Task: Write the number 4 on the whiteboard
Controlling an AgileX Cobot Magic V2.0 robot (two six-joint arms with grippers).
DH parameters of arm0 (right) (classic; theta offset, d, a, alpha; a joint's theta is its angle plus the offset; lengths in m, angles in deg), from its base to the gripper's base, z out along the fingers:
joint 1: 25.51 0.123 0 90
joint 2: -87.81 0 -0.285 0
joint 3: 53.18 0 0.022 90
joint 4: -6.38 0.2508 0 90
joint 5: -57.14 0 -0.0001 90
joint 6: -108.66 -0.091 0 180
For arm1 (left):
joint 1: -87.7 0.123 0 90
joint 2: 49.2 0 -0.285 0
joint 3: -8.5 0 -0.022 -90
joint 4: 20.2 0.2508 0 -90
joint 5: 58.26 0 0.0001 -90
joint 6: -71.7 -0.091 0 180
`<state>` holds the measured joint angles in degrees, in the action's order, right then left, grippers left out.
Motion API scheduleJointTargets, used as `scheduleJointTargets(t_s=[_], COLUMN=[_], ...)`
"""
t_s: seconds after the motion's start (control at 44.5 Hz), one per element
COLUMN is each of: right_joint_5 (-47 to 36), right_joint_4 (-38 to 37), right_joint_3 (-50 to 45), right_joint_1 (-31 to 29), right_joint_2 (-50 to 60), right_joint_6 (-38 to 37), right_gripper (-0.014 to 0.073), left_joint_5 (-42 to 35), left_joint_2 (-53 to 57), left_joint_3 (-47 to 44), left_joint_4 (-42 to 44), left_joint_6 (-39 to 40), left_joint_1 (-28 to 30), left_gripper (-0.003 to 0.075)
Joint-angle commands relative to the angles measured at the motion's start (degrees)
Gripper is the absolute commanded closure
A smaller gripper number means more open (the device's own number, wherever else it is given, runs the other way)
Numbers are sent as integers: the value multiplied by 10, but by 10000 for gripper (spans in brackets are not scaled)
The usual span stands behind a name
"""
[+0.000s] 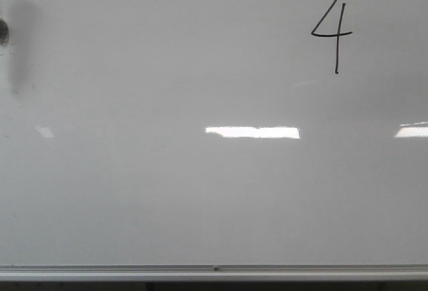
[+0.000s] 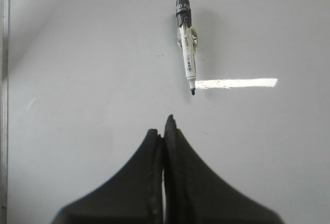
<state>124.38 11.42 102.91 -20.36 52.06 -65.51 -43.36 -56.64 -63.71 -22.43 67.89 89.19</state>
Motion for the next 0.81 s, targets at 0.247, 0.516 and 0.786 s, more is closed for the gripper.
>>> scheduleJointTargets(t_s=[0.247, 0.516, 0.786], right_joint_5=[-36, -36, -36], right_joint_4=[-4, -4, -4], right_joint_3=[13, 13, 13], right_joint_1=[-3, -3, -3], right_joint_2=[-4, -4, -4], right_joint_6=[0, 0, 0], right_gripper=[662, 662, 662], left_joint_5=[-190, -191, -191], left_joint_2=[9, 8, 8], left_joint_3=[-57, -57, -57], left_joint_4=[-8, -8, -8], left_joint_6=[0, 0, 0], left_joint_1=[-23, -22, -22], left_gripper=[741, 741, 741])
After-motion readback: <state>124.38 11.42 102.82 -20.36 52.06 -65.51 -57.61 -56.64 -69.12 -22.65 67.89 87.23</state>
